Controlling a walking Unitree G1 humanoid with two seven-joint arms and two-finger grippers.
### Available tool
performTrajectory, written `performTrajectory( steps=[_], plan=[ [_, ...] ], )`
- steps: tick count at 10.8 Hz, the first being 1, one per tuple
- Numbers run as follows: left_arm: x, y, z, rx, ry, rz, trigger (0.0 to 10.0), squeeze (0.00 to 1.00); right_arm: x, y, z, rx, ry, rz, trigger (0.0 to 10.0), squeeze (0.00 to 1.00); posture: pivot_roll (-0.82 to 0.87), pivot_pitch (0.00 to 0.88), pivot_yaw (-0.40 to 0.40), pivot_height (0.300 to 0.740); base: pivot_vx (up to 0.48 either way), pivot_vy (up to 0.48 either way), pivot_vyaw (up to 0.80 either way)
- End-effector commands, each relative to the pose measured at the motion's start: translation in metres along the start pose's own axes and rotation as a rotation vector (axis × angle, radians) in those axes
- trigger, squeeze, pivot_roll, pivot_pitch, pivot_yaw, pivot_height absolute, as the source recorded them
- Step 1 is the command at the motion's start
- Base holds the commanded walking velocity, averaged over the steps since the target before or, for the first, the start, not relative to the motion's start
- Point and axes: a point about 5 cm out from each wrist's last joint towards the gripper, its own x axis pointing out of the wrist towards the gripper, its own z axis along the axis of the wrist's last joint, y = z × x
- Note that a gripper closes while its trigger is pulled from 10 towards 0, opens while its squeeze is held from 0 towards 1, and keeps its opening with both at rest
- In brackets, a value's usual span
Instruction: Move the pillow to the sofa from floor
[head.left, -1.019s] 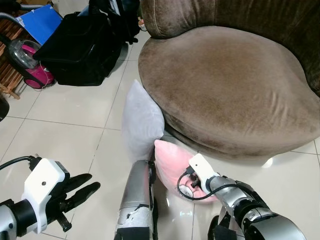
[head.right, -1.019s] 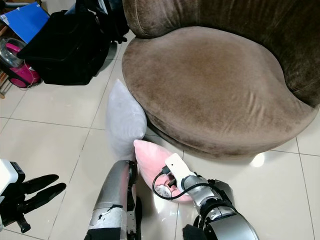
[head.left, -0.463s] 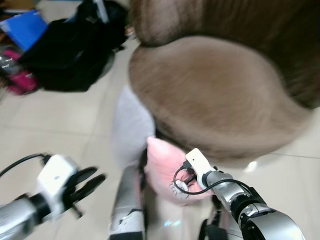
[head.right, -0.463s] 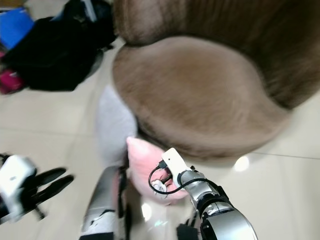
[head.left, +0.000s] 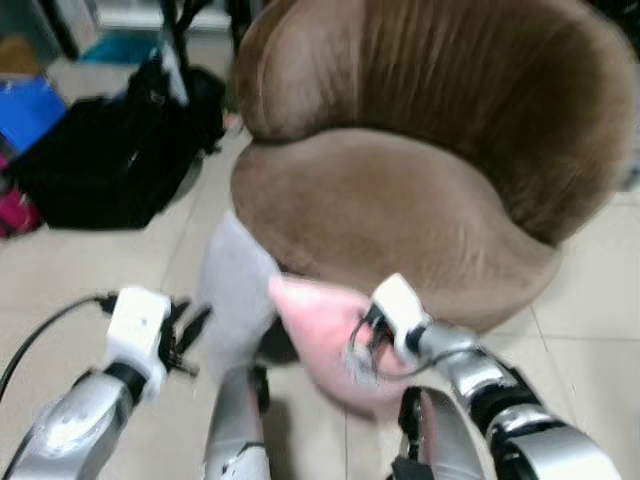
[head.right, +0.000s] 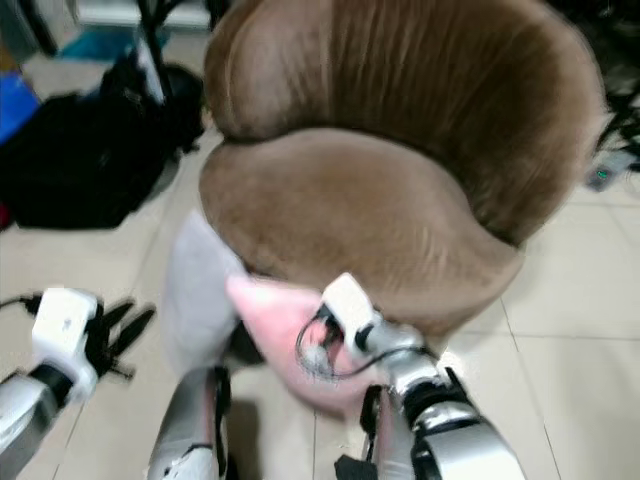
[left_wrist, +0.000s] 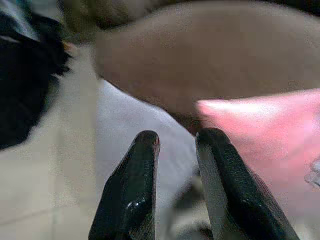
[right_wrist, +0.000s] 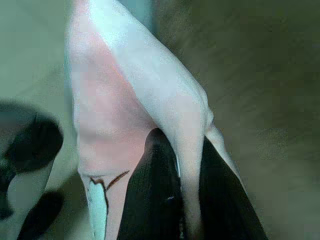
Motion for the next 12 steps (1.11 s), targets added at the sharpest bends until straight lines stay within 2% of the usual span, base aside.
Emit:
performTrajectory(
  steps=[1, 2, 3, 4, 5, 6, 7, 8, 9, 10, 12],
  plan=[
    [0.008, 0.000, 0.008, 0.024, -0.046, 0.051, 10.0, 0.00, -0.010, -0.025, 0.035, 0.005, -0.187, -0.085, 0.0, 0.00, 0.08, 0.000, 0.012, 0.553, 0.000, 0.000, 0.00],
    [0.019, -0.002, 0.018, 0.024, -0.093, 0.062, 10.0, 0.00, -0.022, -0.041, 0.053, 0.036, -0.277, -0.169, 0.0, 0.00, 0.05, 0.000, 0.028, 0.553, 0.000, 0.000, 0.00],
    [0.033, -0.009, 0.038, 0.040, -0.176, 0.055, 10.0, 0.00, -0.041, -0.058, 0.076, 0.148, -0.380, -0.292, 0.0, 0.00, 0.02, 0.000, 0.044, 0.553, 0.000, 0.000, 0.00],
    [0.039, -0.011, 0.050, 0.034, -0.216, 0.078, 10.0, 0.00, -0.054, -0.050, 0.082, 0.210, -0.399, -0.325, 0.0, 0.00, 0.02, 0.000, 0.047, 0.553, 0.000, 0.000, 0.00],
    [0.040, -0.010, 0.051, 0.029, -0.224, 0.106, 10.0, 0.00, -0.062, -0.035, 0.080, 0.233, -0.389, -0.341, 0.0, 0.00, 0.02, 0.000, 0.047, 0.553, 0.000, 0.000, 0.00],
    [0.035, -0.009, 0.043, 0.028, -0.214, 0.137, 10.0, 0.00, -0.068, -0.019, 0.080, 0.256, -0.419, -0.370, 0.0, 0.00, 0.02, 0.000, 0.048, 0.553, 0.000, 0.000, 0.00],
    [0.029, -0.009, 0.035, 0.010, -0.201, 0.163, 10.0, 0.00, -0.073, -0.011, 0.080, 0.299, -0.416, -0.417, 10.0, 0.00, 0.03, 0.000, 0.044, 0.553, 0.000, 0.000, 0.00],
    [0.027, -0.009, 0.035, 0.005, -0.209, 0.185, 10.0, 0.00, -0.074, -0.009, 0.081, 0.285, -0.413, -0.420, 10.0, 0.00, 0.03, 0.000, 0.041, 0.553, 0.000, 0.000, 0.00],
    [0.023, -0.010, 0.038, 0.050, -0.243, 0.220, 10.0, 0.00, -0.073, -0.005, 0.088, 0.145, -0.405, -0.399, 10.0, 0.00, 0.04, 0.000, 0.029, 0.553, 0.000, 0.000, 0.00],
    [0.023, -0.013, 0.045, 0.096, -0.287, 0.222, 10.0, 0.00, -0.071, -0.002, 0.094, 0.189, -0.406, -0.414, 10.0, 0.00, 0.06, 0.000, 0.010, 0.572, 0.000, 0.000, 0.00],
    [0.022, -0.017, 0.048, 0.095, -0.301, 0.215, 10.0, 0.00, -0.063, -0.001, 0.093, 0.200, -0.373, -0.431, 10.0, 0.00, 0.08, 0.000, -0.001, 0.597, 0.000, 0.000, 0.00]
  ],
)
